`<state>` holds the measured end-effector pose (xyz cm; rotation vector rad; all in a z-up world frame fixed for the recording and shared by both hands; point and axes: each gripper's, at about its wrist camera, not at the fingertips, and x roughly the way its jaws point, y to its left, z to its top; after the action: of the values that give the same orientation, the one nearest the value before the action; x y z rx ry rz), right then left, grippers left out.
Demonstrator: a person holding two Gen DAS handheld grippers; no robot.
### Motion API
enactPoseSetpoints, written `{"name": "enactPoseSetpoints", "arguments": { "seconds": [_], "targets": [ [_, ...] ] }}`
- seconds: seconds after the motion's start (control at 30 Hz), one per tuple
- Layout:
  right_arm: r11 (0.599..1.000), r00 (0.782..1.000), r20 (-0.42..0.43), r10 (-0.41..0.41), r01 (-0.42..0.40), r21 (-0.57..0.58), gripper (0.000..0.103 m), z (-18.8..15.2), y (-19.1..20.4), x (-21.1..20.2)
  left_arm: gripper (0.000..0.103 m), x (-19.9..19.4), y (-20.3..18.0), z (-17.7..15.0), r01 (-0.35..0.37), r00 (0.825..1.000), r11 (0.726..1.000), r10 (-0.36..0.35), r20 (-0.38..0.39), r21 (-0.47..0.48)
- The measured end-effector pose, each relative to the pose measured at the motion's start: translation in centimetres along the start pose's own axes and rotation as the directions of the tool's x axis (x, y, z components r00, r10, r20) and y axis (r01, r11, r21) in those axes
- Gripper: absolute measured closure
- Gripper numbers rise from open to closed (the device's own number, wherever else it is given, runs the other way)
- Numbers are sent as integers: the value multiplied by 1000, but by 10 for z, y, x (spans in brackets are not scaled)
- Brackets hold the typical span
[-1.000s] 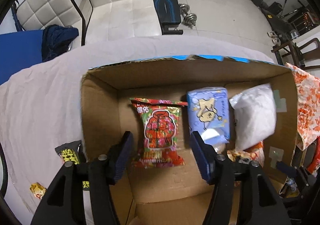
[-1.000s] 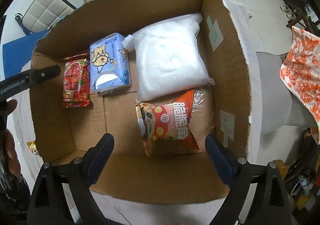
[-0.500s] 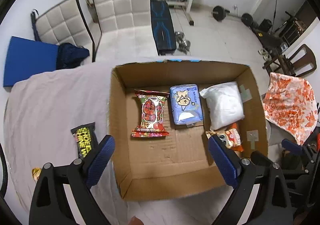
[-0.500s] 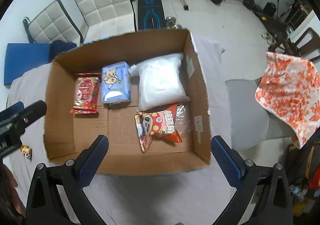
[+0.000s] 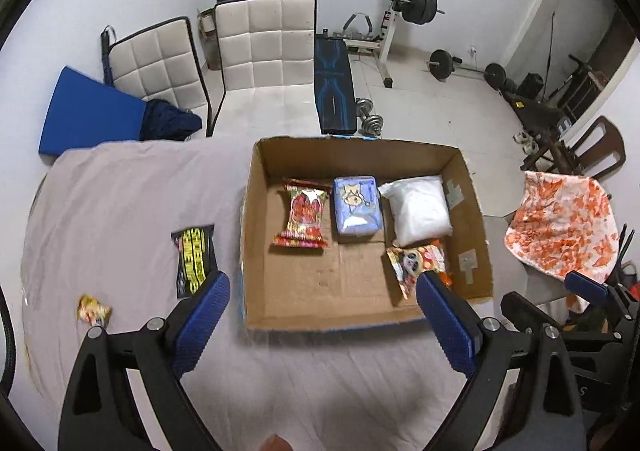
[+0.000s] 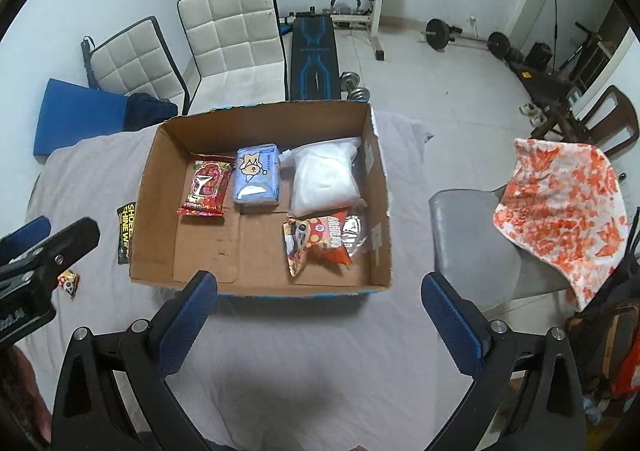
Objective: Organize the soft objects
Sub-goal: 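Grasp the yellow snack bag with the left gripper while the right grasps the black wipes pack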
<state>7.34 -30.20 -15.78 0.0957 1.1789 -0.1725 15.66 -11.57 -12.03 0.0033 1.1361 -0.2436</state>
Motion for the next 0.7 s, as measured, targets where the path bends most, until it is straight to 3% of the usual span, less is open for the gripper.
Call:
{"name": "enactPoseSetpoints", "arguments": {
  "seconds": [0.4,0.53,0.7],
  "targets": [
    [999,1000,20,-8,7,51,0,-21,19,-46,8,-30,18,-22,52,999,998,-52,6,20],
    [998,999,25,30,-31,47,0,-17,50,-51,8,-39,53,-19,49,999,999,-49,15,1],
    [990,990,-12,138,-138,-6,0,-4,121,-36,8,-42,132,-19,-26,1000,997,26,0,-70]
  ]
}}
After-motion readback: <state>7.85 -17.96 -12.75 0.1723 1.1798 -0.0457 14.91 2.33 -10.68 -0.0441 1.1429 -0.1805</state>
